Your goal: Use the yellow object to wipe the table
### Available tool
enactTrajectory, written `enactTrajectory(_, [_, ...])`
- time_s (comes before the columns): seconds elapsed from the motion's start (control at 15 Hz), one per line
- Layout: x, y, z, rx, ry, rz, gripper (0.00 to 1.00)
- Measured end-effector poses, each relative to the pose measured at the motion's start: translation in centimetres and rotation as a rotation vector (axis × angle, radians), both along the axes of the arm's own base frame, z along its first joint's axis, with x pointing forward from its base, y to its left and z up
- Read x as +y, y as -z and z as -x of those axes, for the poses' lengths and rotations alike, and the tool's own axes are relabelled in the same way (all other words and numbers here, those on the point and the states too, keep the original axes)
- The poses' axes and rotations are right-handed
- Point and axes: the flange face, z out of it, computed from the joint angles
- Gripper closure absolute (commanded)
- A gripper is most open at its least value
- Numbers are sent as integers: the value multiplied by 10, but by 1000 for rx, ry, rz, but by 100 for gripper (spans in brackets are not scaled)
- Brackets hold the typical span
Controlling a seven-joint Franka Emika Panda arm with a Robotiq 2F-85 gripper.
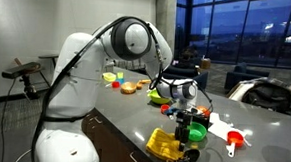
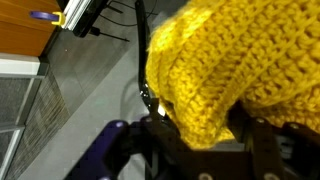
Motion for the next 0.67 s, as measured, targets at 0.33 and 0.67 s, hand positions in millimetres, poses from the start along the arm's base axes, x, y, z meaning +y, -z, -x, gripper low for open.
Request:
enactTrajectory(0.33, [-3, -6, -2, -45, -24, -22, 0])
enactTrajectory(0.67, [7, -29, -11, -164, -71, -43, 0])
